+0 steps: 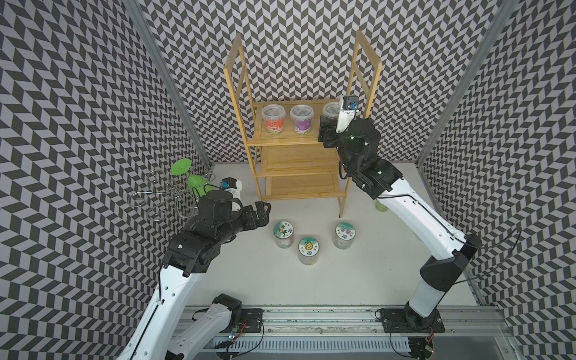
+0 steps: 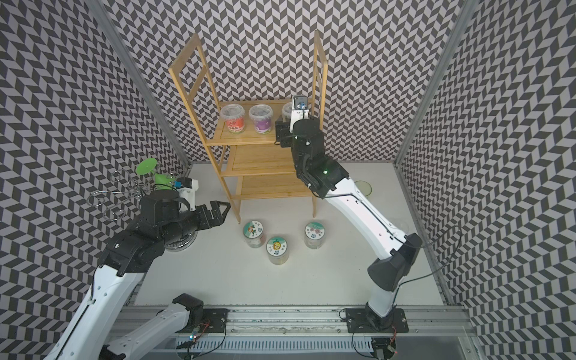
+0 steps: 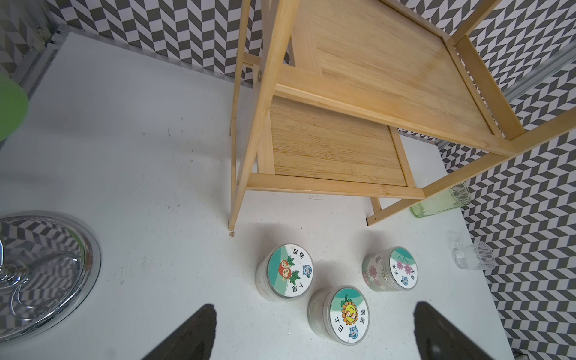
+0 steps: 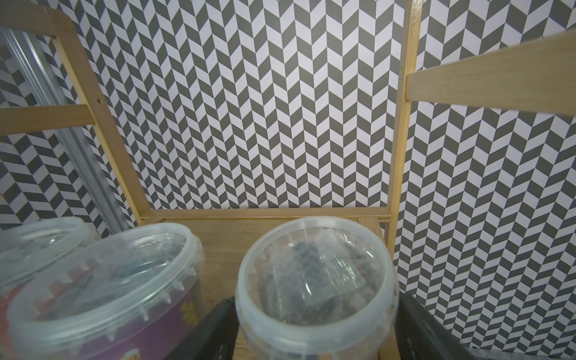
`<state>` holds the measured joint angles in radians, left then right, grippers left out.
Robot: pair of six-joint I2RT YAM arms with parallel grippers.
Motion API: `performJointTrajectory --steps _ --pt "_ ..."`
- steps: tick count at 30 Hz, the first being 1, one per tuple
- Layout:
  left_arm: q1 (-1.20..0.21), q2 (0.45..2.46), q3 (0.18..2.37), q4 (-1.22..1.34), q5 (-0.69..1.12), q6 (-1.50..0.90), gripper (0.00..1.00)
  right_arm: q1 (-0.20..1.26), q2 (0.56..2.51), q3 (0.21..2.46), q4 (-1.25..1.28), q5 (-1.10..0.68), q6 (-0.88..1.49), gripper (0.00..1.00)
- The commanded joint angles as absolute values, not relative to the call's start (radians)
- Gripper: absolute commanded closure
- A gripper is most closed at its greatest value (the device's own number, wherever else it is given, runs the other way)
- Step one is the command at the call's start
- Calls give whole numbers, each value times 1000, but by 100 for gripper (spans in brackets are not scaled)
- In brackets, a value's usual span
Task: Place the seed container on the shelf
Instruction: Place the seed jar on the shelf.
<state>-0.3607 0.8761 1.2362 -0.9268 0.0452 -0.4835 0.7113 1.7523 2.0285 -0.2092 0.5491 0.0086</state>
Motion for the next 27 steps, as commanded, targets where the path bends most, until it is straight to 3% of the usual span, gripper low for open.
performJointTrajectory --steps 1,27 --pt "-369 865 1235 -905 35 -464 0 718 1715 2010 -224 535 22 19" --pt "-369 862 1229 -906 32 -463 1 739 1683 1986 -224 463 0 19"
